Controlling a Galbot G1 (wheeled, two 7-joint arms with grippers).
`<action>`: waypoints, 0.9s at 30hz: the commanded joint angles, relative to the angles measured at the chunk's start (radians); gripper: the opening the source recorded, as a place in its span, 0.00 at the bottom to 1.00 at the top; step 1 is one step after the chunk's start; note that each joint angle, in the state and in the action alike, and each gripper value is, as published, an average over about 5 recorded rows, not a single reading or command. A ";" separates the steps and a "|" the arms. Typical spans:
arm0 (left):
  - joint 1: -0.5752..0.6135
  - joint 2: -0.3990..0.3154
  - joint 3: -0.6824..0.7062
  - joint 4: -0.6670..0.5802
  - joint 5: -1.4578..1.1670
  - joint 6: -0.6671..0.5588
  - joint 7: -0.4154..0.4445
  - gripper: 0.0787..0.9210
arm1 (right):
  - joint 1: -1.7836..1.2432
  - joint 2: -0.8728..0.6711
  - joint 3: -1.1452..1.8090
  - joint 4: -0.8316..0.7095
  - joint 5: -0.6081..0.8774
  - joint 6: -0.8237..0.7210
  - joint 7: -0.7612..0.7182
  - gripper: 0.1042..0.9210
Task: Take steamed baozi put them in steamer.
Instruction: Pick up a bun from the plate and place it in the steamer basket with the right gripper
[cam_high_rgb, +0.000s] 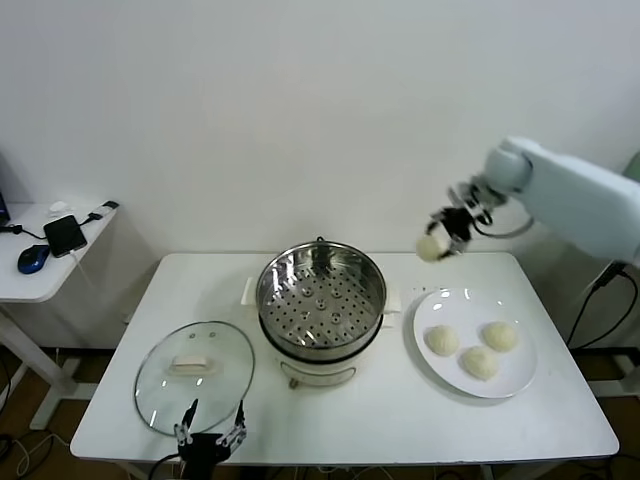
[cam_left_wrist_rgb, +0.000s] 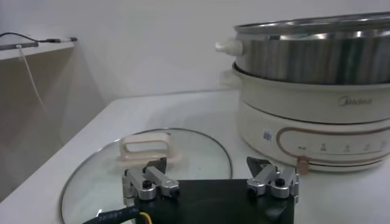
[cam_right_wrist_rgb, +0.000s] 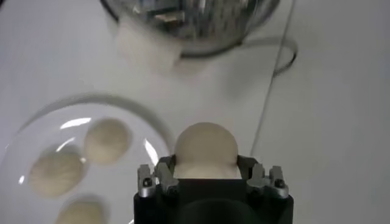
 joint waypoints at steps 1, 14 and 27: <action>0.007 0.002 0.007 -0.012 0.011 0.002 0.000 0.88 | 0.145 0.249 -0.126 0.162 0.012 0.300 -0.011 0.70; 0.018 0.002 0.020 -0.010 0.025 -0.006 -0.002 0.88 | -0.254 0.402 0.123 -0.275 -0.601 0.600 0.081 0.70; 0.013 0.004 0.030 -0.011 0.024 -0.007 -0.003 0.88 | -0.345 0.485 0.218 -0.457 -0.707 0.631 0.147 0.70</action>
